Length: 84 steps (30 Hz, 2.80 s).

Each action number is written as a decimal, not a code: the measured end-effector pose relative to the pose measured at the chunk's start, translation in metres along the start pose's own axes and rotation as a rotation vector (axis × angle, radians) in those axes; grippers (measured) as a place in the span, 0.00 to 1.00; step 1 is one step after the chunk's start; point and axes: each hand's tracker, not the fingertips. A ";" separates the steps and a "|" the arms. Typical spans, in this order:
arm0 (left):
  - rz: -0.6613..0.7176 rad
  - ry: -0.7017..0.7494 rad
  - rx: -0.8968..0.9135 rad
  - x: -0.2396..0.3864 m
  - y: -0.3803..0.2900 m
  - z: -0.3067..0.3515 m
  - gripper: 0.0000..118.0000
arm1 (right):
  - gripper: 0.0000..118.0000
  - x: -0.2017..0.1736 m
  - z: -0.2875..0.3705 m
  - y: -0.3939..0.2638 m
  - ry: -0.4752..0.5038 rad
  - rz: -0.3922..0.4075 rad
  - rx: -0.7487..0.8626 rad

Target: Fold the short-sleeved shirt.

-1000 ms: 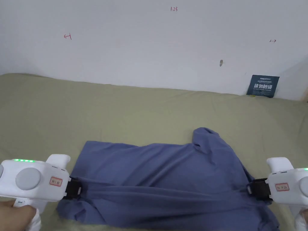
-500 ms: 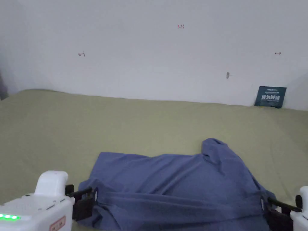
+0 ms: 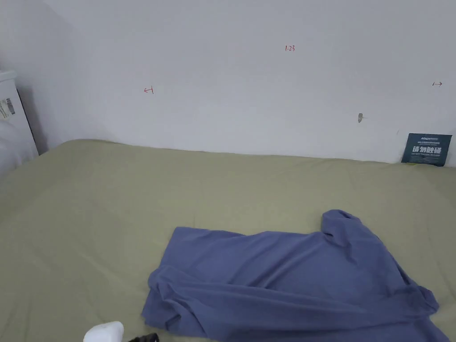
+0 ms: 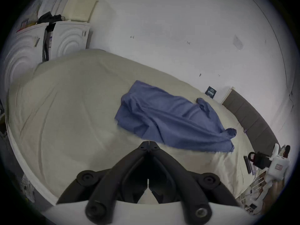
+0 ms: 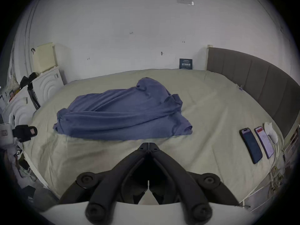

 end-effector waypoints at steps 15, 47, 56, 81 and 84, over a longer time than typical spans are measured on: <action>-0.250 0.067 -0.196 -0.009 0.054 -0.126 0.16 | 0.07 0.067 -0.066 0.035 -0.014 0.050 -0.080; -0.174 -0.036 -0.249 -0.024 0.055 -0.116 0.02 | 0.06 0.085 -0.129 0.047 0.024 0.029 -0.210; -0.232 -0.075 -0.268 -0.025 0.059 -0.066 0.02 | 0.06 0.079 -0.076 0.040 0.057 0.011 -0.161; -0.057 -0.166 -0.372 -0.099 -0.019 0.026 0.11 | 0.56 0.105 0.021 -0.045 0.100 -0.106 -0.340; -0.005 -0.183 -0.291 -0.094 -0.013 0.049 0.16 | 0.63 0.099 0.043 -0.030 0.125 -0.071 -0.262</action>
